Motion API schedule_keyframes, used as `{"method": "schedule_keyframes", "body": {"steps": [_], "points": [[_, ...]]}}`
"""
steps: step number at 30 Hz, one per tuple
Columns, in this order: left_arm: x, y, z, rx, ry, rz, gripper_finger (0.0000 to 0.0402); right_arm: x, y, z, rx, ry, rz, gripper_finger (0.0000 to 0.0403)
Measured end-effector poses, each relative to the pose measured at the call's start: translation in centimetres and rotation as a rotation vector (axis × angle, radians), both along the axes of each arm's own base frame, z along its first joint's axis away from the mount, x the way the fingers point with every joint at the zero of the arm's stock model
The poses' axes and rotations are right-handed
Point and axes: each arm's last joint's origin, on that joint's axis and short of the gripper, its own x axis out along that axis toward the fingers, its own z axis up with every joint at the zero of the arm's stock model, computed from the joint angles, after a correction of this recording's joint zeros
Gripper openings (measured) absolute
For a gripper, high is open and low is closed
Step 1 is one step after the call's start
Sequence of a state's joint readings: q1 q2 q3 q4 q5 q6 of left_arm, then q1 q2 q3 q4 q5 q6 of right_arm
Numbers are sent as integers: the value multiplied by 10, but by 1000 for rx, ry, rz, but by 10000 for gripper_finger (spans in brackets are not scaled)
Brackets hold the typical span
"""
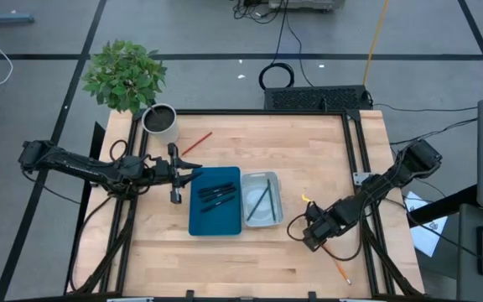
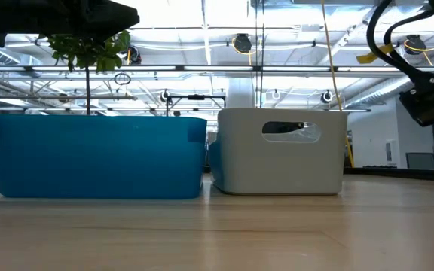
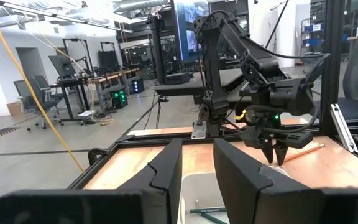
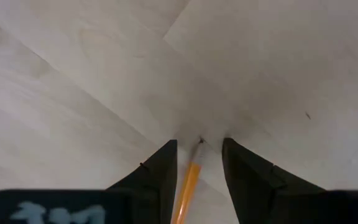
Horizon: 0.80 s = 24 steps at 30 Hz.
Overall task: Sort pens & pencils
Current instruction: Put the orange pencil into the white bin
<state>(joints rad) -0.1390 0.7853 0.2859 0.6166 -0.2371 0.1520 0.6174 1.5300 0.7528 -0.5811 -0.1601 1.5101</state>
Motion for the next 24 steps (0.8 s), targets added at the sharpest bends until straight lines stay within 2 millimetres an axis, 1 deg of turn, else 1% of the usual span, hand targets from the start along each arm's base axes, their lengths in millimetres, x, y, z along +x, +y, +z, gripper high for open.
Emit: {"method": "schedule_keyframes", "body": {"steps": [4,7,10,14,15,20,24], "points": [[0,0,0,0,1,0,97,-3,-1,-1,-14,33,6,115],[0,0,0,0,1,0,97,-4,-1,-2,-16,30,53,102],[0,0,0,0,0,0,97,-4,-2,-2,-23,28,95,71],[0,0,0,0,0,0,97,-5,-2,-2,-33,19,153,13],[0,0,0,0,0,0,97,-5,-2,-2,-33,15,166,8],[0,0,0,-7,0,0,97,-5,-3,-1,-43,-4,223,3],[0,0,0,-6,0,0,97,-6,-3,5,-36,-51,252,2]]}}
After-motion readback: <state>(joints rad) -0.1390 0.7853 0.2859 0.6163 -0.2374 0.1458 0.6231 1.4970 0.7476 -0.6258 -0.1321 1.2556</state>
